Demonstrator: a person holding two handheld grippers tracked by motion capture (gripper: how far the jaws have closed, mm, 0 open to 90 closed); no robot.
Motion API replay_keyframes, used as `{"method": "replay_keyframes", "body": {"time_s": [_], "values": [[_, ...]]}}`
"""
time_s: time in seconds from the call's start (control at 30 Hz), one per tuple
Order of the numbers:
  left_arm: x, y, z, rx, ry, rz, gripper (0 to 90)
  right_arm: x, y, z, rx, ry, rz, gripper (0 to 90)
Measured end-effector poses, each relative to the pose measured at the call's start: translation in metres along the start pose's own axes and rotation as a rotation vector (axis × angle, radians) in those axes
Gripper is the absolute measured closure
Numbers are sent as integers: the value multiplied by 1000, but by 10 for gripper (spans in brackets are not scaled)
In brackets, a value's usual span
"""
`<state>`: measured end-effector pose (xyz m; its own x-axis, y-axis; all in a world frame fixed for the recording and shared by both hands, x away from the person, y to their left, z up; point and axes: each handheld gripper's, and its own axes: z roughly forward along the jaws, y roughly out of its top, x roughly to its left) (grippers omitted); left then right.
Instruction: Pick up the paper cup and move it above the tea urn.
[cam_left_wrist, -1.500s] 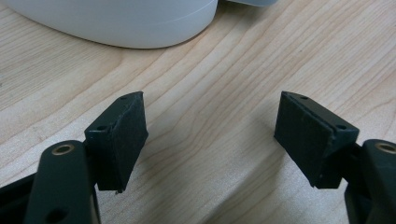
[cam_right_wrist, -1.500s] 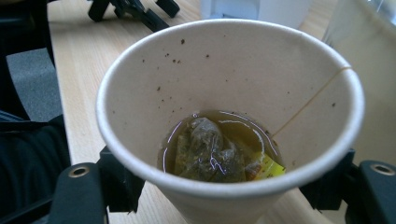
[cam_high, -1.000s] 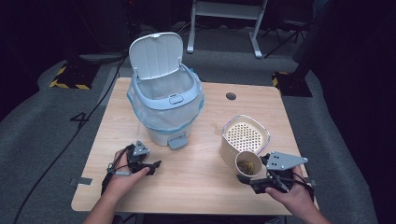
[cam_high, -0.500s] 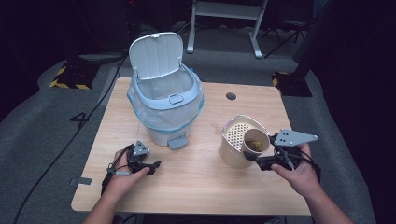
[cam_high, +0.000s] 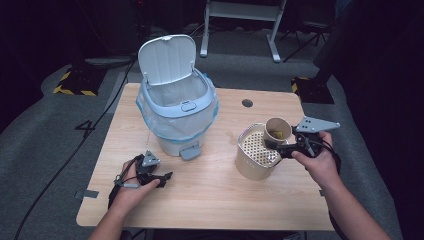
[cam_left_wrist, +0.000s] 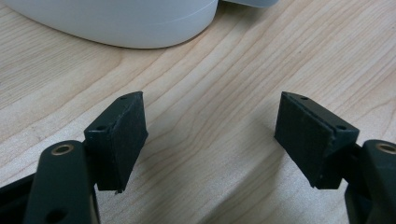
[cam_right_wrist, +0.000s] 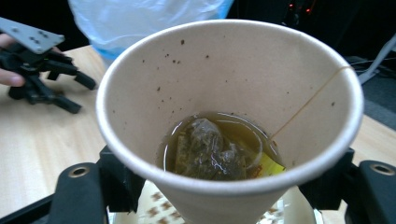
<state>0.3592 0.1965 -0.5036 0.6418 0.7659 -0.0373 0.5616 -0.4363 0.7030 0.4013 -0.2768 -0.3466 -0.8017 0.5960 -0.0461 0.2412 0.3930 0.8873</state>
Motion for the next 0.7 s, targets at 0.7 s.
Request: {"method": "replay_keyframes", "body": {"time_s": [0.7], "values": [[-1, 0, 0, 2, 10, 13, 252, -36, -1, 17, 13, -57, -7, 291]]}}
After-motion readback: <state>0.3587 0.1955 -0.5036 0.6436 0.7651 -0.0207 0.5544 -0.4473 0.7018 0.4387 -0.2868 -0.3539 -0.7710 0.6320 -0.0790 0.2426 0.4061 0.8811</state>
